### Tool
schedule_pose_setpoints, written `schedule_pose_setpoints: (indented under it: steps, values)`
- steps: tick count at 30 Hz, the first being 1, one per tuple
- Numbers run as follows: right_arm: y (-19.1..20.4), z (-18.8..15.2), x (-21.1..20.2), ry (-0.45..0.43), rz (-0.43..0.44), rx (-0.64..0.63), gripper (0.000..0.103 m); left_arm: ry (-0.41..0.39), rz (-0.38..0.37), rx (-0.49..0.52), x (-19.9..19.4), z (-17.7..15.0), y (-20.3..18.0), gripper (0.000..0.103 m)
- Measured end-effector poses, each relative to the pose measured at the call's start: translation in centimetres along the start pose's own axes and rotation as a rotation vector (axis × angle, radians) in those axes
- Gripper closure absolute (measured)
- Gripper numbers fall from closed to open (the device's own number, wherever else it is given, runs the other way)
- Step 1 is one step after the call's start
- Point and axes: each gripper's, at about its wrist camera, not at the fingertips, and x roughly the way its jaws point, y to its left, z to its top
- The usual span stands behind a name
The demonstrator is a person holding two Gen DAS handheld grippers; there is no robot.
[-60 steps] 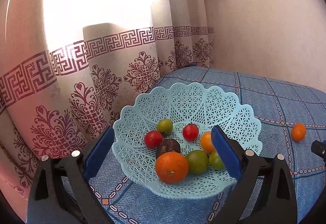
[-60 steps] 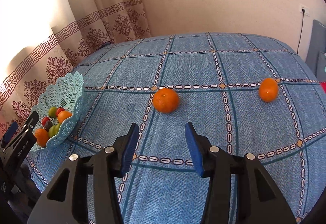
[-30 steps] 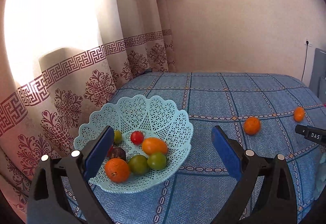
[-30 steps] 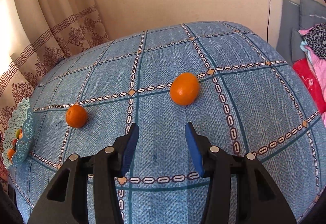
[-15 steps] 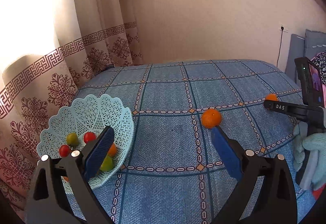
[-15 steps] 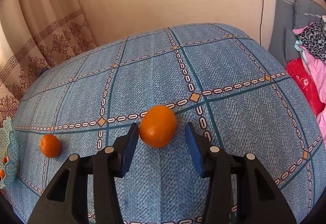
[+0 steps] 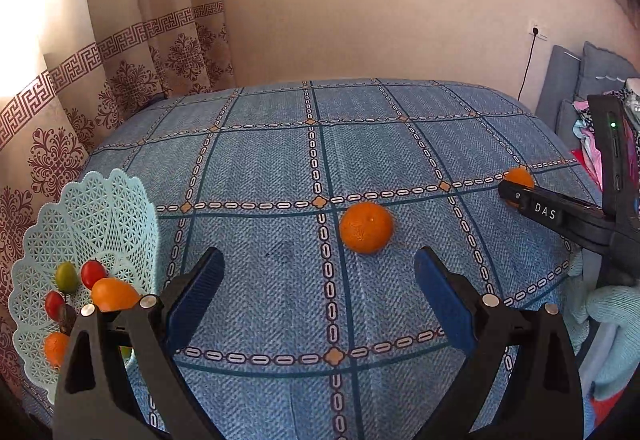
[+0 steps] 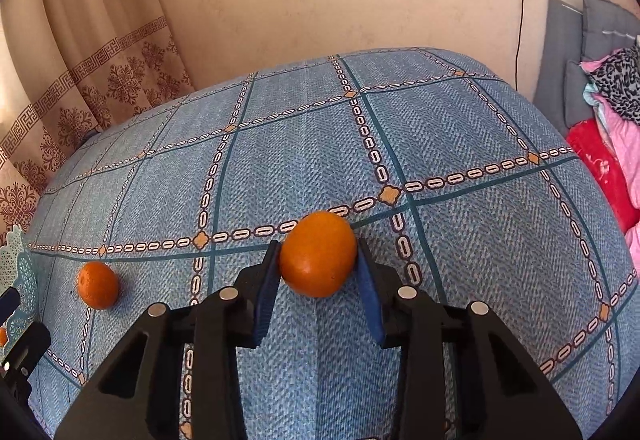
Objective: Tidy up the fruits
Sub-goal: 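Grasp a mandarin with left gripper while right grasps another mandarin, then drop mandarin in basket with left gripper while right carries its mandarin over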
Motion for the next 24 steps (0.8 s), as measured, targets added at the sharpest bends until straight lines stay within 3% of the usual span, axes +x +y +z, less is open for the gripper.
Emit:
schedule_pose_setpoints:
  steps: [6, 14, 18, 20, 24]
  values:
    - [-0.3, -0.3, -0.3, -0.006, 0.017, 0.022, 0.066, 0.057, -0.041, 0.030, 2.9, 0.6, -1.2, 0.010]
    - [-0.1, -0.7, -0.7, -0.011, 0.032, 0.014, 0.066, 0.166, -0.106, -0.029, 6.9, 0.9, -0.7, 0.045]
    - [-0.1, -0.8, -0.9, -0.012, 0.044, 0.011, 0.066, 0.160, -0.120, -0.038, 7.5, 1.1, -0.5, 0.050]
    - [0.0, -0.8, -1.0, -0.012, 0.052, 0.011, 0.066, 0.152, -0.139, -0.040, 7.6, 1.1, -0.5, 0.062]
    - [0.2, -1.1, -1.2, -0.014, 0.066, 0.004, 0.066, 0.128, -0.139, -0.032, 7.5, 0.8, -0.6, 0.063]
